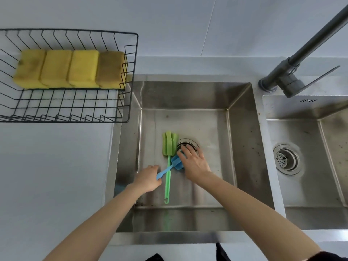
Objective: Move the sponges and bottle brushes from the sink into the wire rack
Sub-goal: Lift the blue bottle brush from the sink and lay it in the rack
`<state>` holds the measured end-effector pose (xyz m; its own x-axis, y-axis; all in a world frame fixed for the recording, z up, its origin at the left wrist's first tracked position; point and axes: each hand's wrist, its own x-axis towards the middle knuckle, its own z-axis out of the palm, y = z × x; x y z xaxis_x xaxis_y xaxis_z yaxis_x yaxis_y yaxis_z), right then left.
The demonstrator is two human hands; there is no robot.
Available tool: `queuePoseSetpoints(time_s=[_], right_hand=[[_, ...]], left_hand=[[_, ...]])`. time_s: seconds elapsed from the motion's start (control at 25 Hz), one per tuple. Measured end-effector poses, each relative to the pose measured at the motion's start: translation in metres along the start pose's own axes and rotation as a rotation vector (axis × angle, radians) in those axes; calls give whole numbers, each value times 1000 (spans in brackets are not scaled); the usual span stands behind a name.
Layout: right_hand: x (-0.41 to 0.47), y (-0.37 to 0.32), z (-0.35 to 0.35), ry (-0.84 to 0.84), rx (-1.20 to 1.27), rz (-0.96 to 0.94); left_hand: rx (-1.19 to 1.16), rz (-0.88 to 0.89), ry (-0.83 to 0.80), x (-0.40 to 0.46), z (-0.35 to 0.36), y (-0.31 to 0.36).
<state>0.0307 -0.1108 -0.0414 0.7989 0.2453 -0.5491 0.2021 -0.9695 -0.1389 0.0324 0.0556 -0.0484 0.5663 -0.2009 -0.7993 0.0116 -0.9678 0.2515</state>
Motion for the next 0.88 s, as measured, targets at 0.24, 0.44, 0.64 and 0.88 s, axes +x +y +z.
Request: queuePoseSetpoints(time_s=[0.24, 0.44, 0.64, 0.88], right_hand=[[11, 4, 17, 184, -37, 80], [6, 8, 21, 188, 35, 132], [-5, 3, 16, 216, 63, 200], [-20, -17, 2, 308, 264, -7]], left_hand=[[-119, -45, 9, 3, 13, -7], [-226, -42, 77, 3, 12, -9], [-355, -2, 178, -6, 2, -4], [-440, 134, 279, -25, -9, 9]])
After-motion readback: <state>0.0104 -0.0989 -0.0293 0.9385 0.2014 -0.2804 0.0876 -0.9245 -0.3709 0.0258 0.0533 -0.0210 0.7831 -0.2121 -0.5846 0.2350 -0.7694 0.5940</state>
